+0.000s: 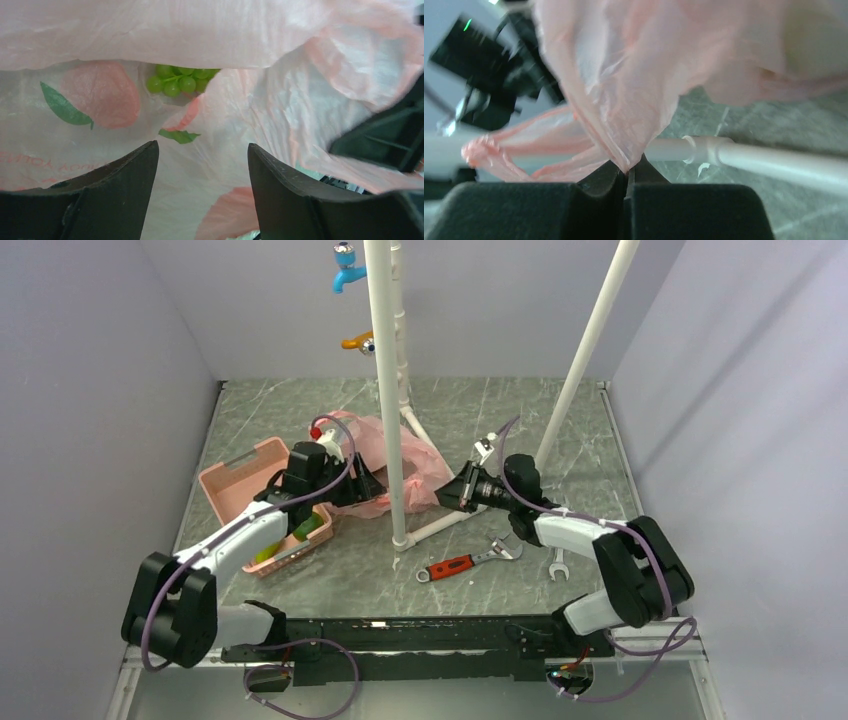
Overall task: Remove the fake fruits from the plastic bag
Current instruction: Adjust the plastic bag at the center of the board.
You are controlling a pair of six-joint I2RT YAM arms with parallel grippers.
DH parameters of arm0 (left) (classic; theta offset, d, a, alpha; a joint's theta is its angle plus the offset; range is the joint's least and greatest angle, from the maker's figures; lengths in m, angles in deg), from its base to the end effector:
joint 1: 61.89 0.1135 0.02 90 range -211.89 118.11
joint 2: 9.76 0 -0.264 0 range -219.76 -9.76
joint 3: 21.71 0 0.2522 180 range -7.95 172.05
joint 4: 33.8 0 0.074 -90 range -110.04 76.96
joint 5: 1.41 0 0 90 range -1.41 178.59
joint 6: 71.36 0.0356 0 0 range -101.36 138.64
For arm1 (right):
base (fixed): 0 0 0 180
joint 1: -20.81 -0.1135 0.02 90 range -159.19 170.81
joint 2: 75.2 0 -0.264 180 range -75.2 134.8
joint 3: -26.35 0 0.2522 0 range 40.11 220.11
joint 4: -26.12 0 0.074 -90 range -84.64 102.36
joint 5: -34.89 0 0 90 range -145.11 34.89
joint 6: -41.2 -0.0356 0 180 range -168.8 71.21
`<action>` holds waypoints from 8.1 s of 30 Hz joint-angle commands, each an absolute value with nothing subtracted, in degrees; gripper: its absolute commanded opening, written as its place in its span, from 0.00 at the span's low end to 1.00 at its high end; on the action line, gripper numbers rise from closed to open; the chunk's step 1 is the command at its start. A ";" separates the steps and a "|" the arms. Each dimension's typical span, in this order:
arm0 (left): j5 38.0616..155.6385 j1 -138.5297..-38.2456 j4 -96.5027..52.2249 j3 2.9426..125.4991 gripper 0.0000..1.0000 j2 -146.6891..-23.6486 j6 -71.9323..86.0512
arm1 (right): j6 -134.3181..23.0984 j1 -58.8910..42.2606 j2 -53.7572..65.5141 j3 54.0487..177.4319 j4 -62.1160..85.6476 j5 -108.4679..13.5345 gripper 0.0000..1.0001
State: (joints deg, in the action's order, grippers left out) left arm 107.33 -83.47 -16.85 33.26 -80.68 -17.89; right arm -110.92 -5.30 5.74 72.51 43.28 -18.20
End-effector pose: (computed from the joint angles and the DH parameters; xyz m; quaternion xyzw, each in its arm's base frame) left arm 0.2437 -0.1087 0.2352 -0.0356 0.8694 -0.3540 0.3428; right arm 0.2449 0.1438 0.1993 0.0589 0.7858 0.5733 0.2243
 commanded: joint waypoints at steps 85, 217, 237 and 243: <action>79.64 -88.76 -44.62 36.61 0.82 -99.78 -1.22 | -66.67 -16.78 4.54 64.75 49.87 -16.66 0.00; 97.59 -79.64 -48.54 21.75 0.82 -89.80 -13.66 | -47.78 -21.62 22.62 126.37 3.50 -42.59 1.00; 97.75 -78.12 -51.20 19.26 0.86 -88.62 -14.45 | -35.32 -25.89 38.20 134.75 1.89 -59.75 0.89; 100.40 -78.06 -53.55 20.06 0.83 -90.96 -14.62 | -37.80 -24.38 35.79 134.55 3.52 -49.98 0.29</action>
State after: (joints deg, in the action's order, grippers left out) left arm 97.91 -78.38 -49.40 19.54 -89.90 -14.14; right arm -37.35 -24.90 38.88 132.31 0.02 -55.07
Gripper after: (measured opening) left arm 0.841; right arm 0.373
